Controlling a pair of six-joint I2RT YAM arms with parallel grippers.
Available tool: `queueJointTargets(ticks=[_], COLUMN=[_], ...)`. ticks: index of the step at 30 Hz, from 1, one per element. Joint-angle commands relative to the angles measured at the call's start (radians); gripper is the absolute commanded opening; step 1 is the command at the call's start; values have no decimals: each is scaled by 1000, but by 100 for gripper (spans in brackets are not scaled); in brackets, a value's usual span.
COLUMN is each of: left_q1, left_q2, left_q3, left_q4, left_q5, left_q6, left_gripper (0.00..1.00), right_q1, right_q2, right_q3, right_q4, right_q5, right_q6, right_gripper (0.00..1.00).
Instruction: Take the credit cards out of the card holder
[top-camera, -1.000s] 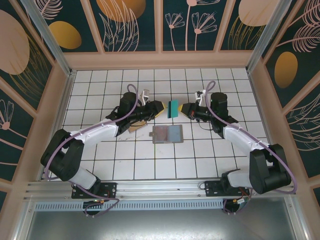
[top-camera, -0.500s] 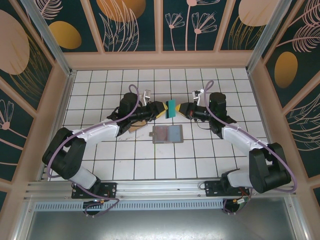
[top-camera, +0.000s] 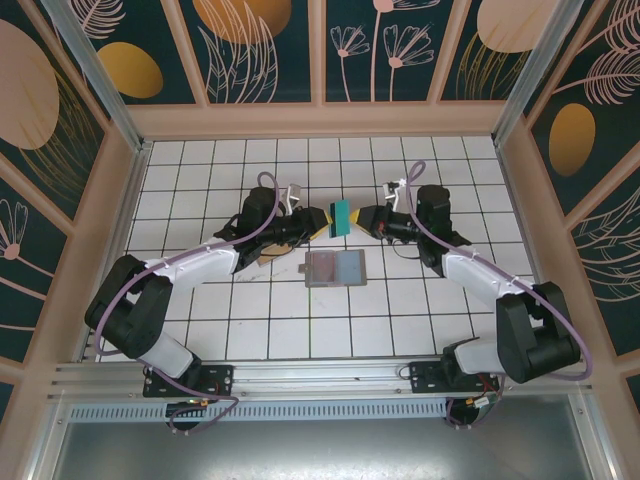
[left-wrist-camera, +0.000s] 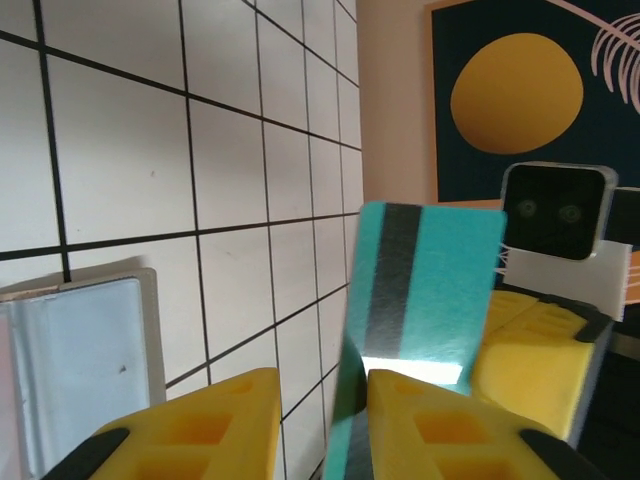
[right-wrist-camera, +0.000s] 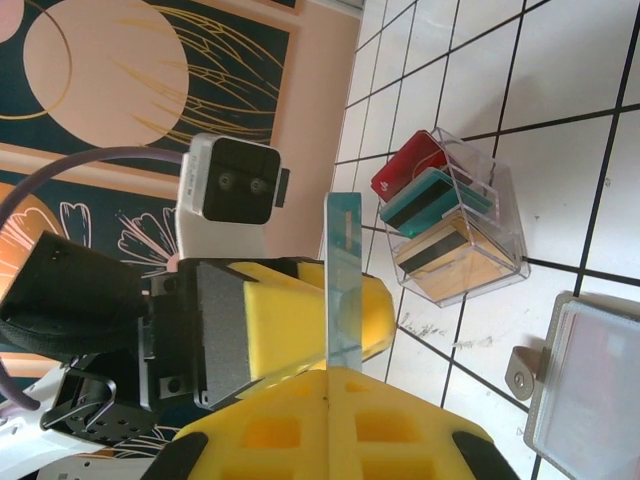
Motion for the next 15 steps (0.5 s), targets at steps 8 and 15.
queueJointTargets(ticks=[8, 15], left_q1=[6, 5], left_q2=[-18, -30], left_q3=[12, 19], left_q4=[149, 91], left_q5=[59, 48], left_q6=[-36, 8], left_gripper=[8, 0], right_q1=[17, 15], right_q2=[34, 46], right_q3=[4, 22], right_q4=[38, -40], right_q5=[-28, 2], right_q6=[-15, -69], right_gripper=[0, 47])
